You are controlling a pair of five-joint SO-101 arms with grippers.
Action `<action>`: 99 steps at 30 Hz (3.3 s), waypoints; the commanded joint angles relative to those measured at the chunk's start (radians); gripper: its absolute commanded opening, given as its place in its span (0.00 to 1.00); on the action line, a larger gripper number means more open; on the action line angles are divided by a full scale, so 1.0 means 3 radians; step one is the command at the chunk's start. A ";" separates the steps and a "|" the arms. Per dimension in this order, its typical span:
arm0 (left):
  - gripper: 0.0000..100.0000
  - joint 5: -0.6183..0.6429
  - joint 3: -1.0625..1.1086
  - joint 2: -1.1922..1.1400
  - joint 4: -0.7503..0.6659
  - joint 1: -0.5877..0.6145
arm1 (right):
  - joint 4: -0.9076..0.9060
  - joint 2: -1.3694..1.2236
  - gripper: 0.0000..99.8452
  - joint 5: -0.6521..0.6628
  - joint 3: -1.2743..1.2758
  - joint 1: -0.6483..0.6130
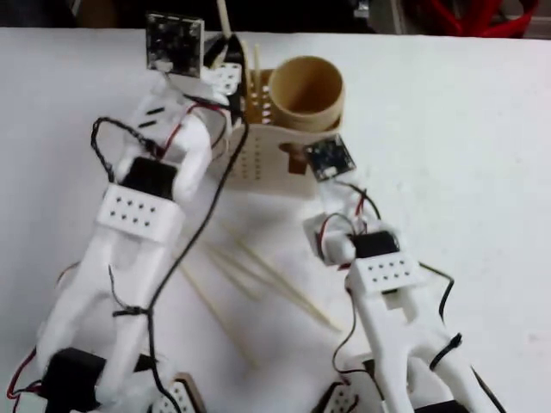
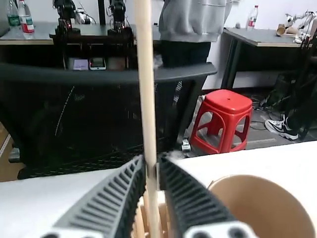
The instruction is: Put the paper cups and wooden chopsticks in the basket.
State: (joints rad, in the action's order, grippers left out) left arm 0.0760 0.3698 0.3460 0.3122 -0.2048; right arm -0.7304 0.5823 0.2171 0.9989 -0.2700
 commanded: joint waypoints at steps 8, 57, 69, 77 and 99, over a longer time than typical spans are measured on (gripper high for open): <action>0.15 -0.0041 -0.0834 0.0028 0.1463 -0.0018 | 0.0043 0.0110 0.02 0.0005 -0.0020 0.0028; 0.30 -0.0072 0.1309 -0.0013 0.2972 0.0857 | 0.0222 0.0115 0.02 0.0010 0.0102 0.0028; 0.31 -0.0051 0.0772 -0.0540 0.3319 0.0872 | 0.0212 0.0110 0.02 0.0010 0.0107 0.0028; 0.30 -0.0041 -0.0015 -0.1803 0.3682 0.0877 | 0.0212 0.0110 0.02 0.0010 0.0107 0.0028; 0.03 0.0051 -0.0026 -0.2156 0.3166 0.0862 | 0.0212 0.0110 0.02 0.0097 0.0107 0.0028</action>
State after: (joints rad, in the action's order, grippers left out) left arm 0.1204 0.3882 -0.2862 1.3034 0.0391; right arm -0.6782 0.5808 0.2355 1.0388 -0.2700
